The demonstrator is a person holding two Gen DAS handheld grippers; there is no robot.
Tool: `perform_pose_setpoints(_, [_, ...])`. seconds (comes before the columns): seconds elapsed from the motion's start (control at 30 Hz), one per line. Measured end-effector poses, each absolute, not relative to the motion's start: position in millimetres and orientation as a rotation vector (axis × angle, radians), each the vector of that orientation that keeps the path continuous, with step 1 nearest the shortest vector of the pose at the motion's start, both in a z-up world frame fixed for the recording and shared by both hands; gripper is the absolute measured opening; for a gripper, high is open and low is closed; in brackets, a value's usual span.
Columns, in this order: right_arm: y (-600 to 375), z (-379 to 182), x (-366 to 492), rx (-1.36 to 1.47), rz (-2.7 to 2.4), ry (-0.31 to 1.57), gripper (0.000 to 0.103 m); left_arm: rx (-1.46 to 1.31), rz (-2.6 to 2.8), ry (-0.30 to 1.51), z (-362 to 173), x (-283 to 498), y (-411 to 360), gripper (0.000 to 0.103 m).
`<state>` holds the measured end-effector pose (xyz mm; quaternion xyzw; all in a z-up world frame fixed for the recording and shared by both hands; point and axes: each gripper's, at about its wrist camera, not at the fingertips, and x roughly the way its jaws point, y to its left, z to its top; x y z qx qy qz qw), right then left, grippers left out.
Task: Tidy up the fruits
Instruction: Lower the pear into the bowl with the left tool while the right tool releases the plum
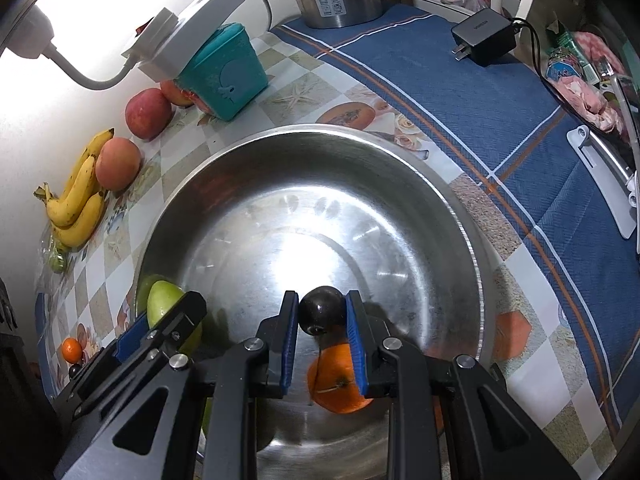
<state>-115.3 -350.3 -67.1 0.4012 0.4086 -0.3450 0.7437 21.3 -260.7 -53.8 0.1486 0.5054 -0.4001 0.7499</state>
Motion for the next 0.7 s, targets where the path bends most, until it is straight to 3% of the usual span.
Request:
perform_pose_setpoints(0.37, [-350.6,-66.8,-111.8,0.872,-0.743,0.892,0.025,0.31,-0.847,1.114,-48.6,31.8,-253.5,0.046])
perform_pose_setpoints(0.53, [-351.0,-67.0,-111.3,0.871,-0.741,0.89,0.025,0.3,-0.864,1.1,-39.4,31.3,-253.2,0.058])
perform_pose_setpoints(0.7, [-350.1,-64.4,-112.4,0.873,-0.738,0.877,0.026,0.303,-0.879,1.083,-29.3,28.1,-253.6,0.061])
